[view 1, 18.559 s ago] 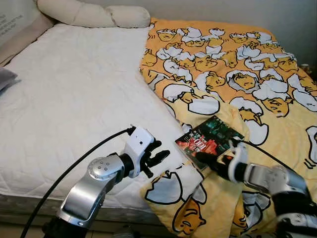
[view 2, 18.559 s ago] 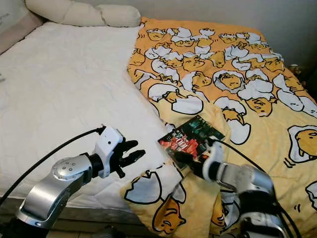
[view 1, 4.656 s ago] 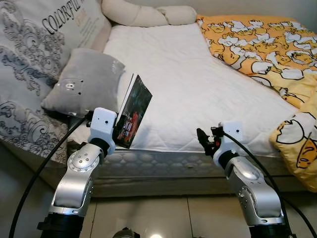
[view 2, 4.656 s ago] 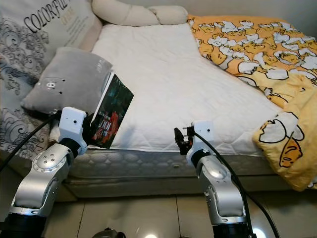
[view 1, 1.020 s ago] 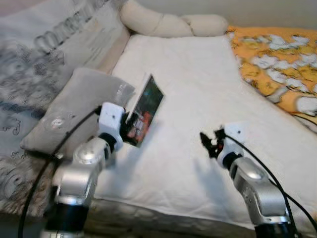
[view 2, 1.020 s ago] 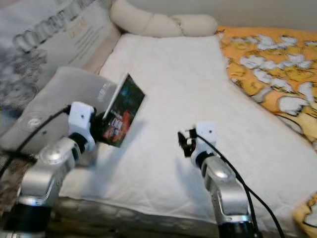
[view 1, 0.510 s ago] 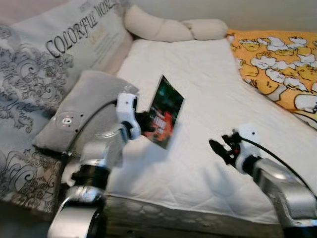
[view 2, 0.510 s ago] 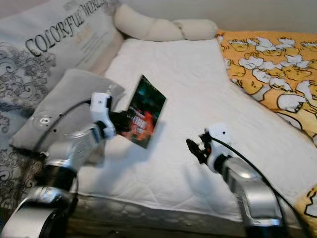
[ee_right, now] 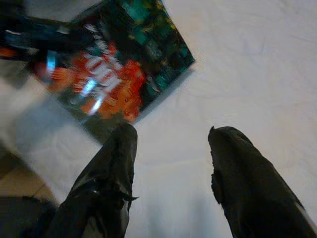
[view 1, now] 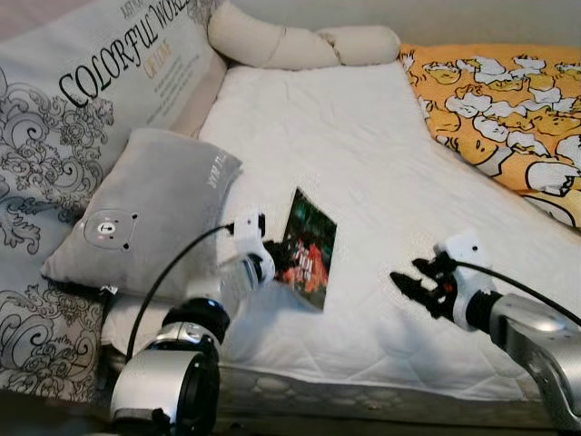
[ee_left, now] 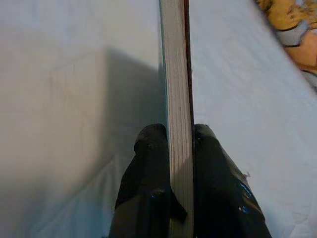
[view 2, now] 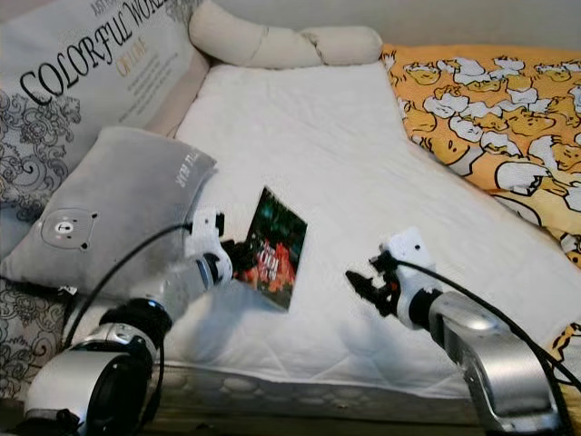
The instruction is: Clean up the room
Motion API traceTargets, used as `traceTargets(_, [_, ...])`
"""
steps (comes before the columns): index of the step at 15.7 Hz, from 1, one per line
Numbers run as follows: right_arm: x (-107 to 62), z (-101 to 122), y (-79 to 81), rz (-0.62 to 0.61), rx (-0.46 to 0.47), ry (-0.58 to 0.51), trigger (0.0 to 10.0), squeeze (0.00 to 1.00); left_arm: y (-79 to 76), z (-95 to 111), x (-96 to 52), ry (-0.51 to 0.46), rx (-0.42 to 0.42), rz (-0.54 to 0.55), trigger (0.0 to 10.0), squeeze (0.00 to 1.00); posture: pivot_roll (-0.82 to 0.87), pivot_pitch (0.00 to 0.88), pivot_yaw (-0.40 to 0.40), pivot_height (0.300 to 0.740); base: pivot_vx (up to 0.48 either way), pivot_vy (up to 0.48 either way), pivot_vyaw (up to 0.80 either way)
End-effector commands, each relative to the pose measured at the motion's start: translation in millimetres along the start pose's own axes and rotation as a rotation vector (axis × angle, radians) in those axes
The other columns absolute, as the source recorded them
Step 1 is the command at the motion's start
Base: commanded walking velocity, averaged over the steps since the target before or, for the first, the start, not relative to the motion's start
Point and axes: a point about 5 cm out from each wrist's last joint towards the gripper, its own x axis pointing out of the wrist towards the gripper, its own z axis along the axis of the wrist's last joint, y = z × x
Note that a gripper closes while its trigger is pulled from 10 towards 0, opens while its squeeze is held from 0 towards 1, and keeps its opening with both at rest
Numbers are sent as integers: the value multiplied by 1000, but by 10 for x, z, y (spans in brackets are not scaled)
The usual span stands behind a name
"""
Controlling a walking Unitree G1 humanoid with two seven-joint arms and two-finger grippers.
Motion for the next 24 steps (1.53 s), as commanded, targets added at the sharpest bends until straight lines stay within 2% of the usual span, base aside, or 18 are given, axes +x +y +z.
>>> traceTargets(1, [-30, 9, 80, 40, -10, 14, 10000, 0, -10, 107, 12, -53, 29, 33, 10000, 0, -266, 0, 38, 740, 0, 0, 0])
traceTargets(3, [-78, -4, 158, 45, -10, 23, 10000, 0, 73, 77, 0, -71, 55, 117, 10000, 0, -291, 0, 31, 740, 0, 0, 0])
traceTargets(4, [-94, -12, 193, 49, -10, 27, 10000, 0, 116, 88, -13, -80, 73, 150, 10000, 851, -304, 0, 30, 740, 0, 0, 0])
traceTargets(5, [-107, -13, 216, 51, -10, 30, 10000, 0, 144, 100, -22, -85, 87, 168, 10000, 1000, -310, 0, 29, 740, 0, 0, 0])
traceTargets(7, [-132, -11, 269, 54, -5, 32, 10000, 0, 238, 159, -57, -102, 125, 226, 10000, 1000, -321, 0, 29, 740, 0, 0, 0])
traceTargets(10, [-127, -6, 315, 52, -2, 33, 10000, 0, 343, 216, -105, -92, 286, 275, 10000, 1000, -322, 0, 29, 740, 0, 0, 0])
traceTargets(11, [-118, -6, 319, 51, -2, 33, 10000, 0, 359, 235, -114, -90, 346, 289, 10000, 753, -318, 0, 29, 740, 0, 0, 0])
traceTargets(12, [-99, 0, 327, 46, -2, 32, 10000, 0, 388, 272, -131, -85, 467, 317, 10000, 0, -310, 0, 31, 740, 0, 0, 0])
traceTargets(14, [-43, 9, 323, 12, 8, 9, 10000, 0, 367, 375, -141, -115, 569, 288, 10000, 0, -286, 0, 40, 740, 0, 0, 0])
traceTargets(18, [95, -1, 314, -76, 47, -39, 10000, 0, 229, 526, -142, -212, 434, 83, 10000, 0, -217, 0, 73, 740, 0, 0, 0])
traceTargets(20, [174, 24, 246, -153, 66, -80, 10000, 0, 203, 592, -184, -265, 403, 36, 10000, 0, -168, 0, 72, 740, 0, 0, 0])
traceTargets(21, [202, 35, 216, -187, 83, -96, 10000, 0, 187, 630, -230, -319, 385, 13, 10000, 0, -142, 0, 66, 740, 0, 0, 0])
traceTargets(22, [225, 41, 152, -258, 97, -117, 10000, 0, 156, 638, -324, -369, 428, -4, 10000, 0, -126, 0, 66, 740, 0, 0, 0])
traceTargets(24, [255, 4, 38, -379, 139, -127, 10000, 0, 153, 606, -524, -418, 448, 11, 10000, 0, -94, 0, 60, 740, 0, 0, 0])
